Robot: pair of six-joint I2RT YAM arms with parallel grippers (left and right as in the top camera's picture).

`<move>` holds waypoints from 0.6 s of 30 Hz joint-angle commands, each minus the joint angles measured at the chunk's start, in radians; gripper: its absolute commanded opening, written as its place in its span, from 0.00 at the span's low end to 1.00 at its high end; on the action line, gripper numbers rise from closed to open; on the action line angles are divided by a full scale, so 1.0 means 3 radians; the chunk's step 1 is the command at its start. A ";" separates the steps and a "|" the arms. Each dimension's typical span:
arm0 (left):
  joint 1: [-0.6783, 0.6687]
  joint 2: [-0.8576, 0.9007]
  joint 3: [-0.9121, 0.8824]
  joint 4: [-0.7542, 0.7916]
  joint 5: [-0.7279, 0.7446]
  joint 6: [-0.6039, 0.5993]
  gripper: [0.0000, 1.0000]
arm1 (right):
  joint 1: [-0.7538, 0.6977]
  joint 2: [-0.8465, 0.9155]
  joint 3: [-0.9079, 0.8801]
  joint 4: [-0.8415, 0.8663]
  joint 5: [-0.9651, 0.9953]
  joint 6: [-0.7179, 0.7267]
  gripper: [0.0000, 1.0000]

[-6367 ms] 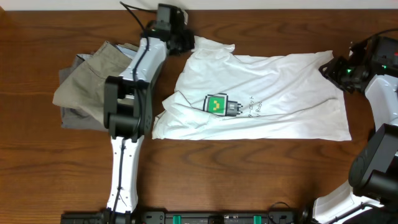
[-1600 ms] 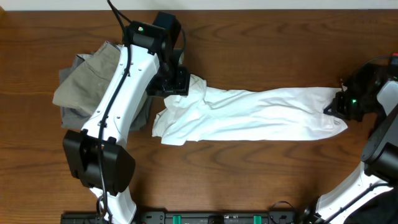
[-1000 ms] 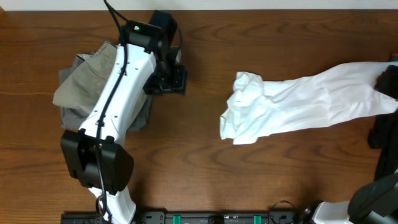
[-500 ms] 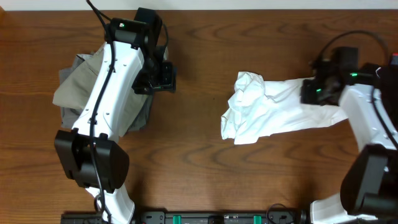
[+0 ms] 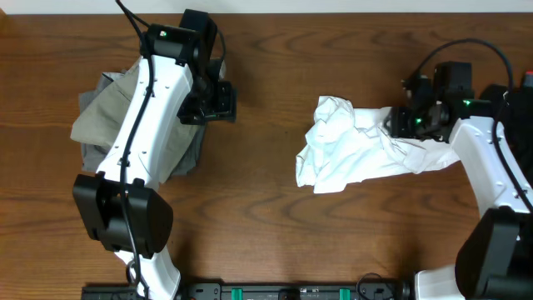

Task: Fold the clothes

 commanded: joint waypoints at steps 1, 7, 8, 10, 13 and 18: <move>0.0003 -0.0104 -0.0006 -0.0004 -0.0038 0.0045 0.65 | -0.0223 0.0008 0.0055 0.0052 0.0554 0.0340 0.21; 0.0003 -0.0104 -0.0006 -0.0005 -0.0038 0.0043 0.66 | -0.0453 0.0418 0.0033 0.0230 0.0549 0.0561 0.11; 0.0003 -0.0104 -0.0006 -0.0005 -0.0038 0.0043 0.65 | -0.0462 0.0524 0.0033 0.0253 0.0533 0.0595 0.10; 0.0001 -0.0104 -0.0006 -0.0006 -0.0038 0.0043 0.65 | -0.0455 0.0717 0.0033 0.0266 0.0376 0.0600 0.08; 0.0003 -0.0104 -0.0006 -0.0024 -0.0038 0.0043 0.65 | -0.0390 0.0951 0.0033 0.0178 -0.0282 0.0520 0.02; 0.0001 -0.0104 -0.0038 -0.0025 -0.0038 0.0043 0.70 | -0.0261 0.0919 0.0034 0.0098 -0.1999 -0.0409 0.04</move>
